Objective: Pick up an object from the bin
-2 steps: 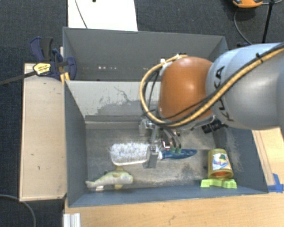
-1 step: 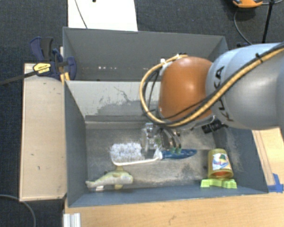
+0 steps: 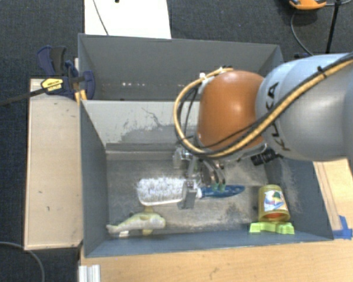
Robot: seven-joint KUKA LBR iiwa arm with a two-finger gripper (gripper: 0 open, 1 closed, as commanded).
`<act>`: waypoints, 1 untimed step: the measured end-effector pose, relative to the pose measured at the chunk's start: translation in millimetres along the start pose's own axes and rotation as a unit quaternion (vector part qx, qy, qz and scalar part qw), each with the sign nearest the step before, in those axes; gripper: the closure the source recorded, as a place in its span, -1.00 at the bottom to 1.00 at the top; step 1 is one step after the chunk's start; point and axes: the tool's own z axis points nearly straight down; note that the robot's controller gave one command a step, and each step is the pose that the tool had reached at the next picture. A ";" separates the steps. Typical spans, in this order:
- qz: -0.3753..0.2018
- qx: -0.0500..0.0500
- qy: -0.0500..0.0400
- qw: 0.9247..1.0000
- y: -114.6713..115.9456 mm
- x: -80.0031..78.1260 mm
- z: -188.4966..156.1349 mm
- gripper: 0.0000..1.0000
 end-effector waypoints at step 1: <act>0.001 0.000 0.000 1.000 0.0 0.0 0.0 1.00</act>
Offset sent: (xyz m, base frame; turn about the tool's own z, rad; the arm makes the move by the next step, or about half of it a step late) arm 0.0000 0.0000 0.0000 0.0000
